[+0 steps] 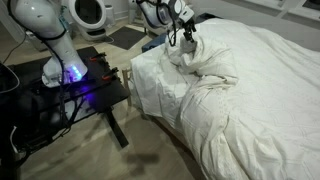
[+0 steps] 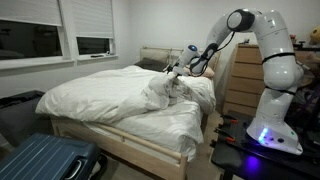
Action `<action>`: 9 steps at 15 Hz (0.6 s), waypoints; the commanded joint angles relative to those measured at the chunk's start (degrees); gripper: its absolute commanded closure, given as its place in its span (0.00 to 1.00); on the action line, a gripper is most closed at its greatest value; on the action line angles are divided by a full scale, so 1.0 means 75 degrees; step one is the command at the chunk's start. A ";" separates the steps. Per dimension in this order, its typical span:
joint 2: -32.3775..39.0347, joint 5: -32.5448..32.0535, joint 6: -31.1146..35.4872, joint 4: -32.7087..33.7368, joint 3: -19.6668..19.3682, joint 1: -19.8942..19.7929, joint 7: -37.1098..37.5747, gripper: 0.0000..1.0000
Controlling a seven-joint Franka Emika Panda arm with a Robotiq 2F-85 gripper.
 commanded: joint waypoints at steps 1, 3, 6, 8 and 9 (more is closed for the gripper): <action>0.0868 0.0049 0.0143 0.0849 -0.0900 0.0891 0.0701 0.00; 0.1151 0.0134 0.0205 0.1054 -0.1254 0.1228 0.0922 0.00; 0.1320 0.0121 0.0364 0.1138 -0.1702 0.1602 0.1048 0.29; 0.1241 0.0112 0.0511 0.1042 -0.2000 0.1852 0.1033 0.40; 0.1193 0.0115 0.0601 0.0972 -0.2149 0.1969 0.1025 0.47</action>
